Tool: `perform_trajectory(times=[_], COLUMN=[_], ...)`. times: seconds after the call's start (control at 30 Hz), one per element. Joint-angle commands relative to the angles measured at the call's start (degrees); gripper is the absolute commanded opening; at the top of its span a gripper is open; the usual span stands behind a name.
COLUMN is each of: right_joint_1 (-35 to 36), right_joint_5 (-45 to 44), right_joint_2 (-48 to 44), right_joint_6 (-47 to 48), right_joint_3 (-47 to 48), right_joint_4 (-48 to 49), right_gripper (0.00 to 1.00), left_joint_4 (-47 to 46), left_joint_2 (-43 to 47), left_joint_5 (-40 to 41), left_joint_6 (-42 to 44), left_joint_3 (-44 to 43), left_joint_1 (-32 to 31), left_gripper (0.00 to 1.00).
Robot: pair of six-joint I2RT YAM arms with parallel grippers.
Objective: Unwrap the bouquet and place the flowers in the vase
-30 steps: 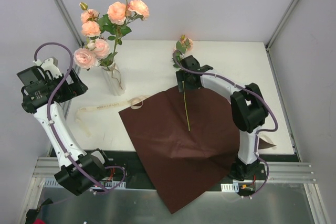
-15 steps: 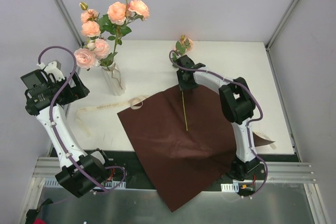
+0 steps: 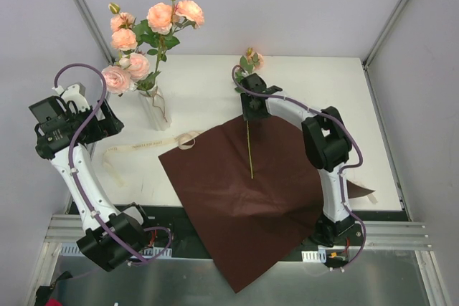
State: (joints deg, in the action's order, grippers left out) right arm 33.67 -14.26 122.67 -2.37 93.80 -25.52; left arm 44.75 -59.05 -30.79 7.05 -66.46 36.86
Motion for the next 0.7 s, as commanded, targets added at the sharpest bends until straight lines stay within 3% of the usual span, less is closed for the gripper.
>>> perform_trajectory(times=[0.0,0.43,0.53,0.67], right_joint_1=[0.9,1.3,1.4,1.3], right_joint_5=[-0.8,1.2,1.1,1.3], right_joint_2=[-5.2,1.7,3.2,5.0], right_joint_6=[-1.6,-4.2,-4.1,-4.3], right_joint_3=[0.5,3.3,4.6,6.5], right_joint_4=[2.3,2.7,2.1,1.3], right_gripper=[0.55,0.55,0.52,0.4], left_joint_4=[-1.2,-1.2,-1.2,-1.2], left_joint_2=[1.2,0.9,0.9,1.0], left_joint_5=[-2.1,-1.9,-1.6,-1.2], left_joint_6=[1.3,1.7,1.7,2.1], left_joint_3=[1.0,0.5,0.5,0.6], left_joint_1=[0.4,0.4,0.4,0.4], left_gripper=[0.99,0.99,0.99,0.99])
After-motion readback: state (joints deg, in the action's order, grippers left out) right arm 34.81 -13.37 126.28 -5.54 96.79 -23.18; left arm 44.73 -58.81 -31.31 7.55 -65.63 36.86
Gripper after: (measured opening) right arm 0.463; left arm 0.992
